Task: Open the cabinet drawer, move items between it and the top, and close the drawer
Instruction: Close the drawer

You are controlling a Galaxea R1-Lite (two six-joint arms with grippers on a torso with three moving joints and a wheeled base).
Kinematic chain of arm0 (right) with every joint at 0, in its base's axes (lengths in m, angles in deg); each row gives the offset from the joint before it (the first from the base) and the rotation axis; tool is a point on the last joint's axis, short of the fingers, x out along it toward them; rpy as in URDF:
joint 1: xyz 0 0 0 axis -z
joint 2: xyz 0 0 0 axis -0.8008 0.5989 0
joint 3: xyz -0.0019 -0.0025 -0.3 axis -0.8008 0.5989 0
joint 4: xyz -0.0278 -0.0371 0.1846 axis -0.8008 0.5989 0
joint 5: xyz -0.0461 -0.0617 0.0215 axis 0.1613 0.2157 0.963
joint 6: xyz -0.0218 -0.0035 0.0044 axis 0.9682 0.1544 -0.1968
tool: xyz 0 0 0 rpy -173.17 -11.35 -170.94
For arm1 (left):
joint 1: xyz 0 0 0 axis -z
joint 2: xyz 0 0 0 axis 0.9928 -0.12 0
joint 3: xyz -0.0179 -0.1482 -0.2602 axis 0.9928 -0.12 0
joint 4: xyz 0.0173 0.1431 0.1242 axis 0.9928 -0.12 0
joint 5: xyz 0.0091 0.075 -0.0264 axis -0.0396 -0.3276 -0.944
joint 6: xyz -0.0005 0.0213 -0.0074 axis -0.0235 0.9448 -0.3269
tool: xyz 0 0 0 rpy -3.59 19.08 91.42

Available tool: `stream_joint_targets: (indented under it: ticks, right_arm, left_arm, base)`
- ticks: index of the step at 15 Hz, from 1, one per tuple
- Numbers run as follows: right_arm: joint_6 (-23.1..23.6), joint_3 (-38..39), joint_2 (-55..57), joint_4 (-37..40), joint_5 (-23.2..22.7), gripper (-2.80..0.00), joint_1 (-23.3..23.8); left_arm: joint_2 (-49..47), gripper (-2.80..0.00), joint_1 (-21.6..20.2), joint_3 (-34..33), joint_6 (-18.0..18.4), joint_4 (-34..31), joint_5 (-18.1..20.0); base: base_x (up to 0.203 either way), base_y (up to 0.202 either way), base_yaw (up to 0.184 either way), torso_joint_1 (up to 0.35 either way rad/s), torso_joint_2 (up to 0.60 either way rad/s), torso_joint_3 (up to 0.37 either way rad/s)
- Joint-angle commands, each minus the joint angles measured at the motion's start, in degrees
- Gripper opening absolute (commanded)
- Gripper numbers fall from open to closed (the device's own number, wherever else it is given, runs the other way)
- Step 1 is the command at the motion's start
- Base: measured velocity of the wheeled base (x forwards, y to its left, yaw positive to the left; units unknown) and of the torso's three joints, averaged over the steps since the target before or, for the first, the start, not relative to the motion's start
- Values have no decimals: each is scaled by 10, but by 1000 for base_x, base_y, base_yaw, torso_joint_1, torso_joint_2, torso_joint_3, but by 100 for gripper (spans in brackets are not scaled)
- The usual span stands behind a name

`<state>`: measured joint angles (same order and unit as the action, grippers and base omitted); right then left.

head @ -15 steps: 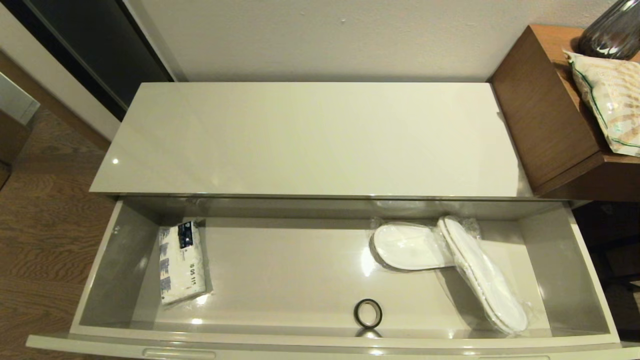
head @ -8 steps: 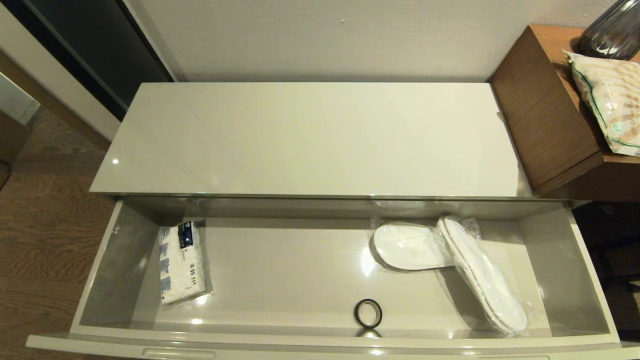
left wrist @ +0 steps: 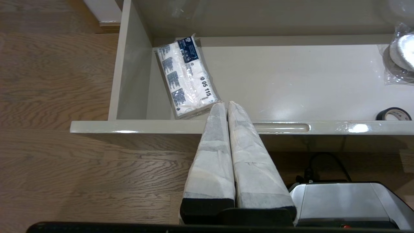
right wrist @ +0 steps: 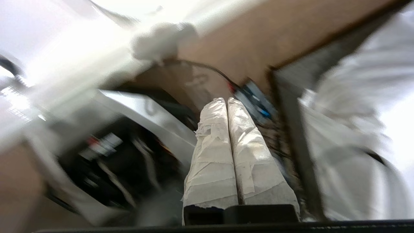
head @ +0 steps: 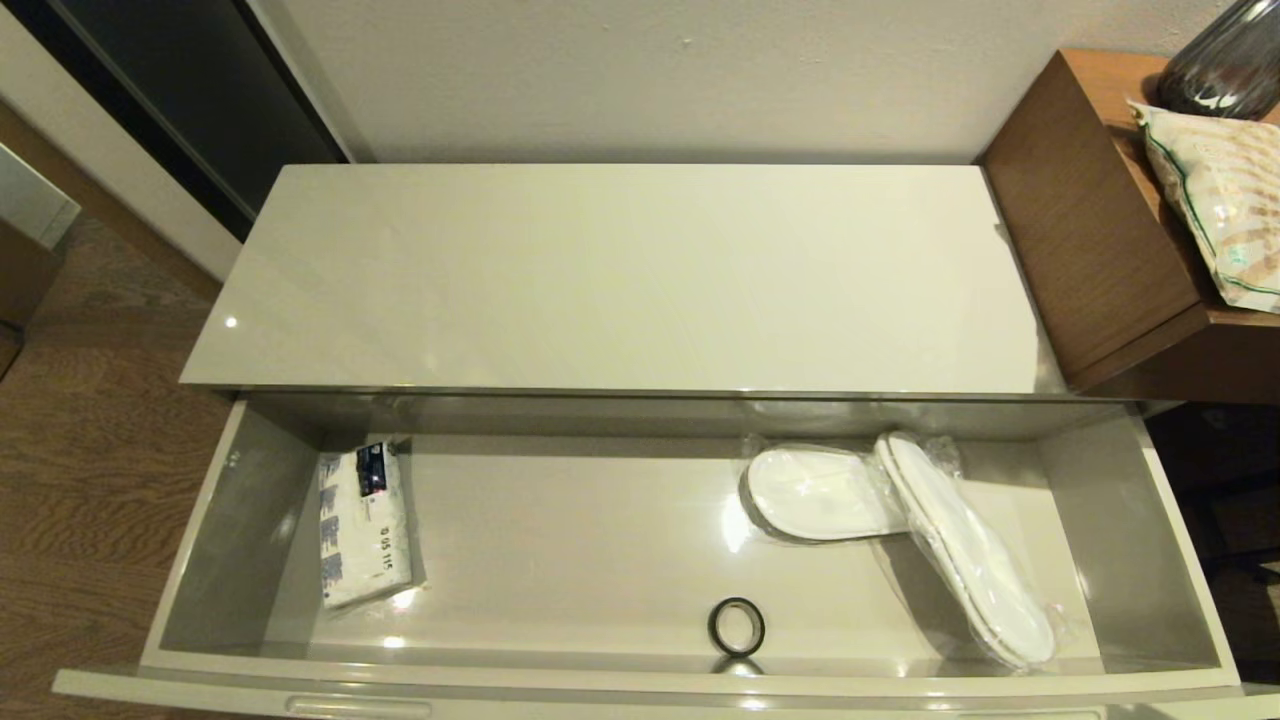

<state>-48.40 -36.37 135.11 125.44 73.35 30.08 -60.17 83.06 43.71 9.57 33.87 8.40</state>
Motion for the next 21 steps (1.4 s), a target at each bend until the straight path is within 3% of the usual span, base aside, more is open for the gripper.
stream_joint_targets:
  ticks: [1,4,6,8,10,15,18,21]
  right_arm:
    - [-10,2,130,-116,2,-280,1]
    - [-2,33,191,-251,-6,-280,2]
    - [55,62,186,-302,-45,-280,3]
    - [73,79,171,-330,-70,-280,3]
    - [69,90,190,-351,-132,-280,3]
    - [9,106,334,-403,-158,-280,3]
    - [1,129,379,-446,-228,-280,2]
    - [0,131,431,-452,-239,-280,2]
  left_arm:
    - [-1,-280,0,0,0,0,0]
    - [-1,-280,0,0,0,0,0]
    - [-1,-280,0,0,0,0,0]
    - [-1,-280,0,0,0,0,0]
    - [-1,-280,0,0,0,0,0]
    - [-1,-280,0,0,0,0,0]
    - [-1,-280,0,0,0,0,0]
    - [-1,-280,0,0,0,0,0]
  base:
    - [0,0,0,0,0,0]
    - [0,0,0,0,0,0]
    - [0,0,0,0,0,0]
    - [0,0,0,0,0,0]
    - [0,0,0,0,0,0]
    - [0,0,0,0,0,0]
    - [0,0,0,0,0,0]
    - [0,0,0,0,0,0]
